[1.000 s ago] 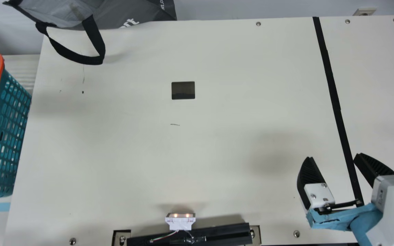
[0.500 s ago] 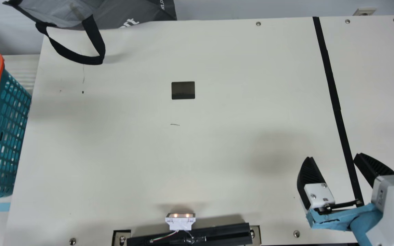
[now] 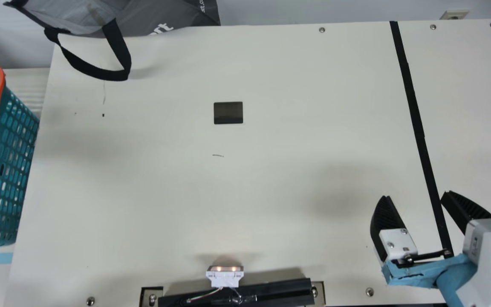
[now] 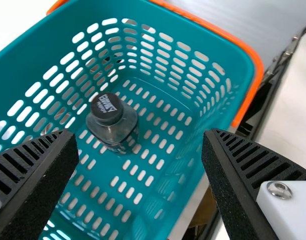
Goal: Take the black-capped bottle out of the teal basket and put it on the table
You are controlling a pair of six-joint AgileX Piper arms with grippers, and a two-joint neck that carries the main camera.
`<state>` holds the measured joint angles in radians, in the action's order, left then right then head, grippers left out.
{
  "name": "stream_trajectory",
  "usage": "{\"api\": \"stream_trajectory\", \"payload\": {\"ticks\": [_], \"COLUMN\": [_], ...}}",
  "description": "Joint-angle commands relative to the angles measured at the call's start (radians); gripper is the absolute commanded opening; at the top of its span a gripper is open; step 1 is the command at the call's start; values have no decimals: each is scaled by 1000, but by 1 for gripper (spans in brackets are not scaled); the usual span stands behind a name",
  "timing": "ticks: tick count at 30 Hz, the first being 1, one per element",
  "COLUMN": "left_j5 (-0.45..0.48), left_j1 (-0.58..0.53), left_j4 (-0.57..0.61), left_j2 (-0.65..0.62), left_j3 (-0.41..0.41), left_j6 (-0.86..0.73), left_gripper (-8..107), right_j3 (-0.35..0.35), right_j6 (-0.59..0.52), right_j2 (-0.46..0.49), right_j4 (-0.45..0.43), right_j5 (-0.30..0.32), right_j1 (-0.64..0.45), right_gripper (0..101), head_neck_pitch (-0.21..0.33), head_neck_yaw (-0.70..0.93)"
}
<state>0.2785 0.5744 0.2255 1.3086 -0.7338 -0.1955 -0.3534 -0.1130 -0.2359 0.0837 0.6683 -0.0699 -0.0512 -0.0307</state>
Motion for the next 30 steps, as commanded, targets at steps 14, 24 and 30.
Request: {"api": "stream_trajectory", "payload": {"ticks": [14, 24, 30], "left_j5": [10, 0, -13], "left_j1": [46, 79, 80], "left_j4": [146, 249, 296], "left_j2": [110, 187, 229], "left_j3": [-49, -77, -99], "left_j6": [-158, -280, -333], "left_gripper": [107, 107, 107], "right_j3": [0, 0, 0], "right_j6": [0, 0, 0], "right_j2": [0, 0, 0], "right_j4": [0, 0, 0], "right_j5": [0, 1, 1], "right_j1": [0, 0, 0], "right_gripper": [91, 91, 91], "head_neck_pitch": [4, 4, 4], "head_neck_yaw": [3, 3, 3]}}
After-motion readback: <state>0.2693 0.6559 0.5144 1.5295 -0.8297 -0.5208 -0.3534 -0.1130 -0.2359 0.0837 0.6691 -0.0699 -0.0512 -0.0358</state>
